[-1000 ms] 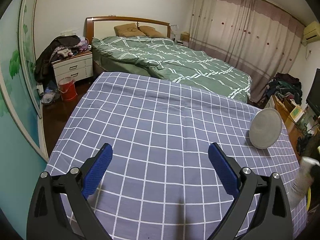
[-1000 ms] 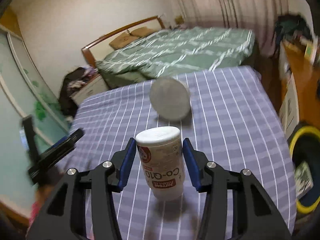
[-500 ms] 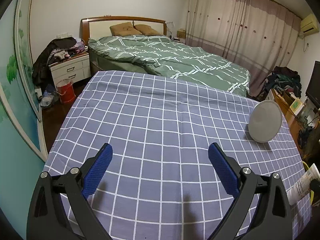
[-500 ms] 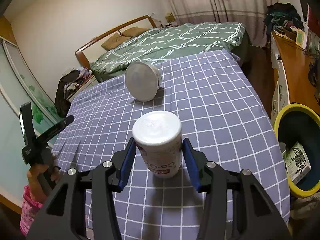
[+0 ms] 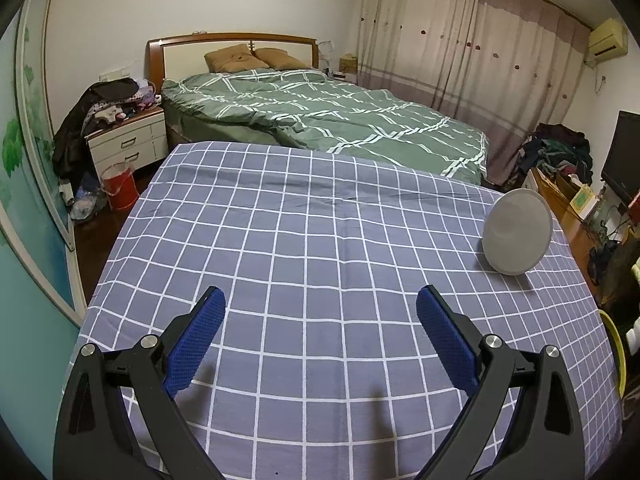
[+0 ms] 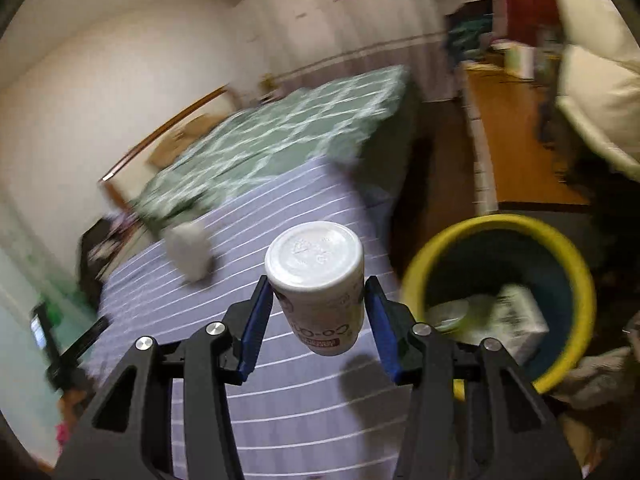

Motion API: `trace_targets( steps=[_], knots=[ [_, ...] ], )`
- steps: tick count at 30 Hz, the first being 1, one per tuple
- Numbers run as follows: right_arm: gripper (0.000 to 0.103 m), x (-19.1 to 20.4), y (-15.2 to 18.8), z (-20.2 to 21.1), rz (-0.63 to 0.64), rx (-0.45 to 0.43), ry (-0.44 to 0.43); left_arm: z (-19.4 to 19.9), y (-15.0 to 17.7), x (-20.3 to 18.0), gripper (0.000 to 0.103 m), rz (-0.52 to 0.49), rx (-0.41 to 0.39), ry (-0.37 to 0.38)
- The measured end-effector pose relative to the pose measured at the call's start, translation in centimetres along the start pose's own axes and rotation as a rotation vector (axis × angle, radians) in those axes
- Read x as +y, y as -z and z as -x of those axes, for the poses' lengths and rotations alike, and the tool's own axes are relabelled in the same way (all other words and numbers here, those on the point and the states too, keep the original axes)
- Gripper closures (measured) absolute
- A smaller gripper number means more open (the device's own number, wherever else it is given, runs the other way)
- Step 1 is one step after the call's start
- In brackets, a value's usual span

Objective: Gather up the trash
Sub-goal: 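Carry the white cup into the yellow bin and open the right gripper, then move the left gripper to the grey round lid and grasp it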

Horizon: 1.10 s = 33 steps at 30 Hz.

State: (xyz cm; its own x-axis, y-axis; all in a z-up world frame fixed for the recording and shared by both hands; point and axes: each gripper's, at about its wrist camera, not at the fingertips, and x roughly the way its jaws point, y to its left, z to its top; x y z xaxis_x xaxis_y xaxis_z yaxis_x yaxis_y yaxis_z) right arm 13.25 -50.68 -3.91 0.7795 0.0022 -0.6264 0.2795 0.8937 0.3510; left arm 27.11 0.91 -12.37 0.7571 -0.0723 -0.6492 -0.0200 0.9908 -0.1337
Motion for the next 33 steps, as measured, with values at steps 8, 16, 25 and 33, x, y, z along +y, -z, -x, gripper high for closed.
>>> trace_targets(
  steps=[8, 16, 25, 33],
  knots=[
    [0.055, -7.2, -0.5, -1.0, -0.123, 0.001, 0.172, 0.1, 0.0, -0.3, 0.008, -0.016, 0.001, 0.011],
    [0.044, -5.6, -1.1, -1.0, -0.164, -0.058, 0.157, 0.1, 0.2, -1.0, 0.008, -0.034, 0.005, 0.042],
    [0.036, 5.9, -2.0, -5.2, -0.011, -0.093, -0.053, 0.6, 1.2, -4.8, 0.008, -0.157, 0.029, 0.133],
    [0.035, 8.1, 0.2, -7.8, 0.055, -0.047, -0.046, -0.1, 1.6, -10.2, 0.005, -0.306, 0.105, 0.212]
  ],
)
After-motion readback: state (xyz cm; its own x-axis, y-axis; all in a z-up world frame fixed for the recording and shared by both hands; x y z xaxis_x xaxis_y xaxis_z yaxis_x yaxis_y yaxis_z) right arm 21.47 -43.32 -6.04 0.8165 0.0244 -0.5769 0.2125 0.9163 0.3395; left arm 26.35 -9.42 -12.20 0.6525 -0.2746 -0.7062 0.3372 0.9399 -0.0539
